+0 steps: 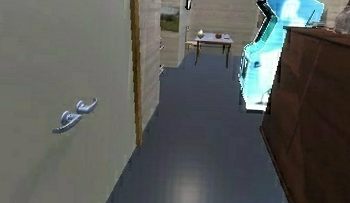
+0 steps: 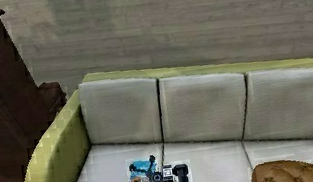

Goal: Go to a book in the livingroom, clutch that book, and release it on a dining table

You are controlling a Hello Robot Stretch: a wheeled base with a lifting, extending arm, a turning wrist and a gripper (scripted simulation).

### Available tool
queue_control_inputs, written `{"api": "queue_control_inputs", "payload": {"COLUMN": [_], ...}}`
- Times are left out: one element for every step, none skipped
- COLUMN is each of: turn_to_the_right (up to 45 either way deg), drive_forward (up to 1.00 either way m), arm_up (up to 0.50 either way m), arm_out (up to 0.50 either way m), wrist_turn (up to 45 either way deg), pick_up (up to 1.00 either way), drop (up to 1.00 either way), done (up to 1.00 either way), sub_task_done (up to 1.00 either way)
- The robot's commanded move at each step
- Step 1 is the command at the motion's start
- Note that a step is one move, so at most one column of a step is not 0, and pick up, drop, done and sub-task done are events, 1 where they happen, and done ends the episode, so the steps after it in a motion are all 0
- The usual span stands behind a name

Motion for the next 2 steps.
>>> {"api": "queue_control_inputs", "payload": {"turn_to_the_right": [0.0,0.0], "drive_forward": [0.00,0.00], "arm_up": [-0.30,0.00], "arm_out": [0.00,0.00], "wrist_turn": [0.0,0.0], "pick_up": [0.00,1.00], "drop": [0.00,0.00], "done": [0.00,0.00], "sub_task_done": [0.00,0.00]}}
